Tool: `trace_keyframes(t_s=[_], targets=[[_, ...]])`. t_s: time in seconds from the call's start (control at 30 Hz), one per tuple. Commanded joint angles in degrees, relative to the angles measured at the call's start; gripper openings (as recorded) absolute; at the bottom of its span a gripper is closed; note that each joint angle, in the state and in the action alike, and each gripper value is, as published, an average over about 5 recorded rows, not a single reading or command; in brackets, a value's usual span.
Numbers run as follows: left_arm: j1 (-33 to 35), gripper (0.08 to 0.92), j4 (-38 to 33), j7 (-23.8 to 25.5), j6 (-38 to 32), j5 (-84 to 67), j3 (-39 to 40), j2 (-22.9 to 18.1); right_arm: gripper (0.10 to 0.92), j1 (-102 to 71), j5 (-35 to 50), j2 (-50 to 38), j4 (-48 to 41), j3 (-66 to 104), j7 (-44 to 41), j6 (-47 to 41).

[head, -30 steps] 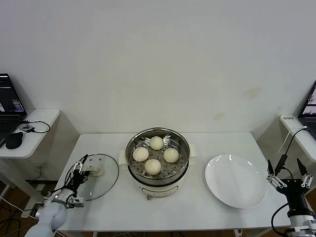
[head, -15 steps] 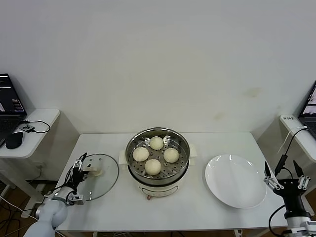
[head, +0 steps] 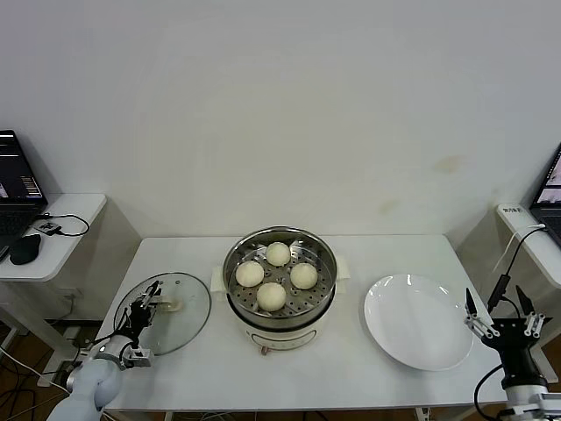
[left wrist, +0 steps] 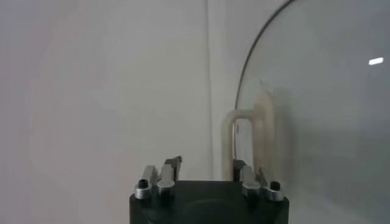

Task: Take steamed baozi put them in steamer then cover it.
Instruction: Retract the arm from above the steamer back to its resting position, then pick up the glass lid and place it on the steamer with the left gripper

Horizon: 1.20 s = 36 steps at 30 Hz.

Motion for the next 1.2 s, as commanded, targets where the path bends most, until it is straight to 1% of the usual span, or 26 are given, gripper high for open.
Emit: trace_keyframes(t_s=[0.03, 0.2, 0.3, 0.4, 0.57, 0.7, 0.83, 0.97, 1.1, 1.2], targets=[[1.9, 0.341, -3.1, -1.8, -0.1, -0.2, -1.2, 0.4, 0.823, 0.4, 0.0, -0.2, -0.1, -0.2, -0.1, -0.2], [5.6, 0.197, -10.3, -2.0, 0.8, 0.1, -4.8, 1.7, 0.823, 0.5, -0.1, -0.2, -0.5, -0.4, -0.5, -0.3], [7.6, 0.148, -14.5, -0.3, 2.1, -0.6, -7.5, 2.7, 0.823, 0.4, -0.4, -0.4, -0.7, -0.7, -1.0, -0.6], [9.7, 0.143, -19.5, 3.2, 4.4, -2.4, -10.3, 4.3, 0.823, 0.3, -0.8, -0.7, -0.7, -1.2, -1.4, -1.0], [12.7, 0.143, -28.7, 10.4, 9.7, -7.4, -15.7, 7.1, 0.823, 0.7, -1.3, -0.5, -1.1, -2.0, -1.6, -1.0], [13.6, 0.143, -36.6, 14.9, 13.5, -12.1, -16.9, 9.1, 0.823, 1.0, -2.1, -0.4, -1.8, -2.7, -1.7, -0.6], [12.6, 0.143, -41.9, 17.7, 16.5, -14.0, -14.9, 10.5, 0.823, 1.3, -3.0, -0.3, -2.3, -2.9, -1.9, -0.2], [11.0, 0.143, -45.6, 19.2, 18.6, -14.7, -10.3, 12.2, 0.823, 1.5, -3.6, -0.2, -2.5, -2.9, -2.0, 0.1], [8.6, 0.143, -47.8, 19.0, 20.9, -15.0, -2.7, 12.9, 0.823, 1.7, -4.9, 0.5, -3.0, -2.9, -1.9, 0.6], [6.1, 0.143, -48.7, 19.6, 23.0, -14.0, 3.8, 12.4, 0.823, 2.0, -7.1, 1.5, -3.4, -2.9, -1.8, 1.3]])
